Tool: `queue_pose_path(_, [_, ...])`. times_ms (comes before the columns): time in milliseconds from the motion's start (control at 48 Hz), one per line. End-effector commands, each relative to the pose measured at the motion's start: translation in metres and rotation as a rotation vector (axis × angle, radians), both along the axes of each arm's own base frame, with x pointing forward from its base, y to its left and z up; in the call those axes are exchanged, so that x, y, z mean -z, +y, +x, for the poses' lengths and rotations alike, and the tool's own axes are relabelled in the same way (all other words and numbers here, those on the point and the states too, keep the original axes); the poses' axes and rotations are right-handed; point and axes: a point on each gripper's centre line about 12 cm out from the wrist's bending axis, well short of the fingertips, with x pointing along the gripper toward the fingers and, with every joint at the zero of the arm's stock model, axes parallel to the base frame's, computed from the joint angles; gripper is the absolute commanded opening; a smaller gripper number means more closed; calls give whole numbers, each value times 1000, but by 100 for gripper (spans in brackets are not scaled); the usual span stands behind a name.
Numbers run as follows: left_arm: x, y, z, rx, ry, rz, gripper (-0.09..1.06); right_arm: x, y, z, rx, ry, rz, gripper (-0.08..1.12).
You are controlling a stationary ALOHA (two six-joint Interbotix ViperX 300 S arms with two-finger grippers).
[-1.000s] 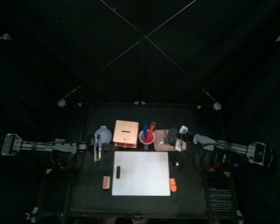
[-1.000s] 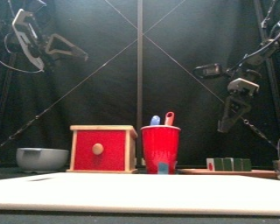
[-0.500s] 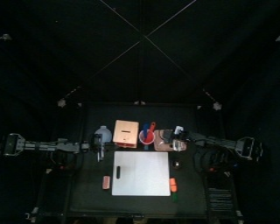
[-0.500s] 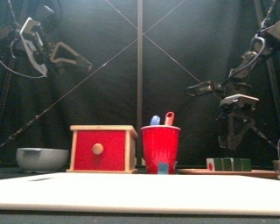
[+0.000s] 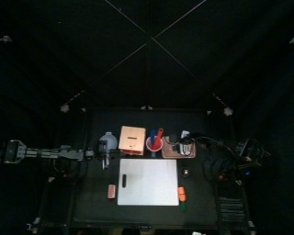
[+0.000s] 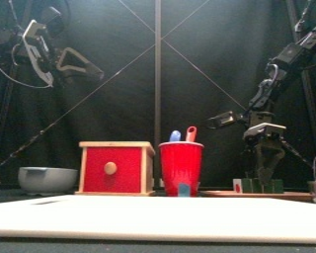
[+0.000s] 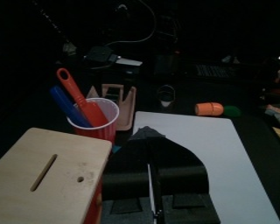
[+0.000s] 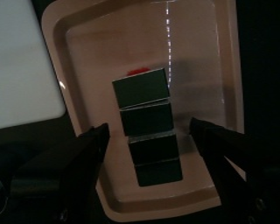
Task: Place sushi on board then cut the sushi with the knife then place the pieces on the plate
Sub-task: Place the sushi on the board
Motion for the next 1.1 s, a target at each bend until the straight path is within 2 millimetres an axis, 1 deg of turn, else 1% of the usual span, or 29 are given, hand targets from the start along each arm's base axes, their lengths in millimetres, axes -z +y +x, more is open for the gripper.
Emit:
queue_pose_path(21, [-9, 0, 4, 1, -30, 4, -2, -4, -5, 5, 8, -22, -12, 101])
queue_pose_path(167, [-9, 0, 4, 0, -29, 2, -2, -2, -5, 5, 15, -34, -22, 98])
queue_pose_path(271, [-8, 0, 4, 1, -27, 3, -2, 2, -4, 2, 21, -33, -21, 90])
queue_pose_path(438, [-8, 0, 4, 1, -27, 3, -2, 4, 0, 1, 30, -32, 0, 70])
queue_pose_path(562, [-8, 0, 3, 1, -26, 2, -3, -3, 1, 4, 58, -65, 14, 61])
queue_pose_path(667, [-7, 0, 3, -2, -27, -6, -2, -15, 3, 7, 86, -99, 35, 61])
queue_pose_path(792, [-7, 1, 2, -10, -25, -20, -2, -31, 13, 12, 114, -148, 87, 61])
queue_pose_path(896, [-5, 1, 2, -14, -22, -28, -2, -45, 20, 14, 175, -196, 125, 61])
queue_pose_path(1021, [-5, 1, 2, -17, -21, -32, -2, -53, 28, 14, 280, -228, 171, 61])
queue_pose_path(1104, [-5, 1, 2, -17, -22, -34, -2, -55, 36, 15, 336, -235, 197, 61])
